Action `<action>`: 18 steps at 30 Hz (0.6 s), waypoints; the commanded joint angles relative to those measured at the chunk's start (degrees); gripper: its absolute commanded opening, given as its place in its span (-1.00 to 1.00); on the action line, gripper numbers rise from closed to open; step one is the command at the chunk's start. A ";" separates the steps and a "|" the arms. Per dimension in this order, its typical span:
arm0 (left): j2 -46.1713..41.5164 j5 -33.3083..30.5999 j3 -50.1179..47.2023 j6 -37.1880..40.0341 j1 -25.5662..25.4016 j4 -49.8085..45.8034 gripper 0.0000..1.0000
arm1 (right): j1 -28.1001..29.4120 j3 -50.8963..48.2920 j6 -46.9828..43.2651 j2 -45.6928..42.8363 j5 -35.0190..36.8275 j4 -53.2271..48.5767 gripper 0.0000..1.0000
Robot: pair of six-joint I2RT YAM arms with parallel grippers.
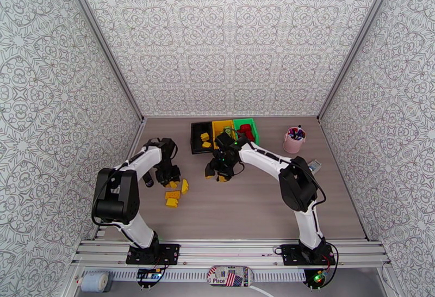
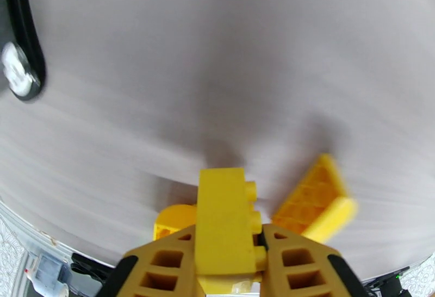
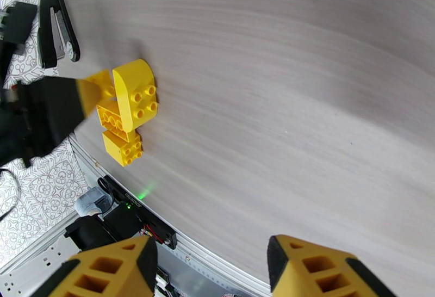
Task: Sort the legos into containers by color
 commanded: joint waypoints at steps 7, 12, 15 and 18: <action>0.65 18.97 11.34 -2.73 -0.52 4.93 -0.51 | -3.50 -2.51 5.69 -3.69 -5.04 12.84 0.18; 4.97 25.22 16.19 -8.88 -0.27 11.63 -0.46 | -6.44 -7.17 9.94 -6.52 -6.30 18.98 0.18; 9.33 26.44 21.34 -11.47 -0.09 13.14 -0.46 | -7.56 -9.27 10.41 -8.52 -5.66 19.44 0.18; 14.32 26.53 28.22 -12.98 -0.07 13.21 -0.45 | -8.26 -11.37 10.39 -10.64 -4.91 19.46 0.18</action>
